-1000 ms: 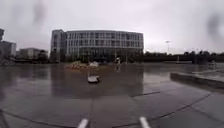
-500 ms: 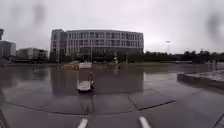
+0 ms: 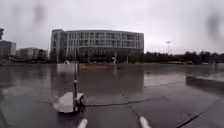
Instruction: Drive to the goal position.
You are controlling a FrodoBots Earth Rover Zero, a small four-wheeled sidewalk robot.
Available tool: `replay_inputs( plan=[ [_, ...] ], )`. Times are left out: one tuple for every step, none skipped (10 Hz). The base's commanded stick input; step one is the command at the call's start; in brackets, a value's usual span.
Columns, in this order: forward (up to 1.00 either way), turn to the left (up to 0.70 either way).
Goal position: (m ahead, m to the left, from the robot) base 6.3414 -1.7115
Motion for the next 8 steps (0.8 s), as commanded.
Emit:
replay_inputs(
  plan=[
    [1.00,0.00],
    [1.00,0.00],
    [1.00,0.00],
    [1.00,0.00],
    [1.00,0.00],
    [1.00,0.00],
    [1.00,0.00],
    [1.00,0.00]
  ],
)
